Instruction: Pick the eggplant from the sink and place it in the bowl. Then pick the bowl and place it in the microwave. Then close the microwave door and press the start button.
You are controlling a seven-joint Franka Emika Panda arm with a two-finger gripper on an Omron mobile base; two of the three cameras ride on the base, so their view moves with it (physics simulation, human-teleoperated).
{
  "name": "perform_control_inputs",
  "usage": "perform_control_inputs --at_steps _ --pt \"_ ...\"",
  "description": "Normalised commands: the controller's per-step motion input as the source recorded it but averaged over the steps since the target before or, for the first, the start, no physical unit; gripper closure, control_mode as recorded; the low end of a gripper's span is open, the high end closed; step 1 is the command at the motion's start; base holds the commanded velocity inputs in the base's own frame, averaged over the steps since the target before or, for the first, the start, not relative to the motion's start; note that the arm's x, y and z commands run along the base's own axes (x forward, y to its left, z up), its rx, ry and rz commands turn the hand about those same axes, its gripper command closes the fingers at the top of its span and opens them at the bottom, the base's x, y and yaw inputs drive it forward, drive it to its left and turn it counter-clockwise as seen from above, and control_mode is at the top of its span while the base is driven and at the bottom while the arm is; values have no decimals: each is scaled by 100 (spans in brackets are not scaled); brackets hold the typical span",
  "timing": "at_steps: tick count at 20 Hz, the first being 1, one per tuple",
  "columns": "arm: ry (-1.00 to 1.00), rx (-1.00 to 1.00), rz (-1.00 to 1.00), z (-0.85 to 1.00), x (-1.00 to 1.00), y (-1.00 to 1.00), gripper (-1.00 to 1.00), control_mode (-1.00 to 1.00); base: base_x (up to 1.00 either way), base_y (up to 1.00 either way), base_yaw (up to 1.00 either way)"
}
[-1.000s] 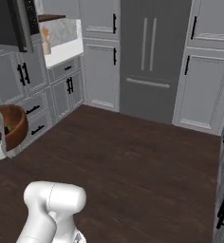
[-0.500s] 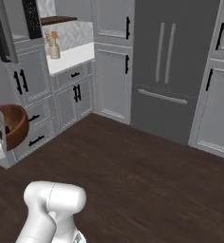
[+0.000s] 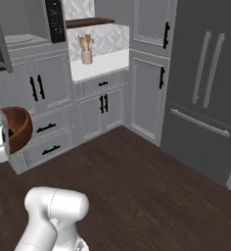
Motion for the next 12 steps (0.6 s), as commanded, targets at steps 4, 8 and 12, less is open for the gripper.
perform_control_inputs --at_steps 4,8,12 --pt "0 0 0 0 0 0 100 100 23 -83 56" --pt "0 0 0 0 0 0 100 100 26 -84 55" --pt "0 0 0 0 0 0 100 100 35 -97 46"
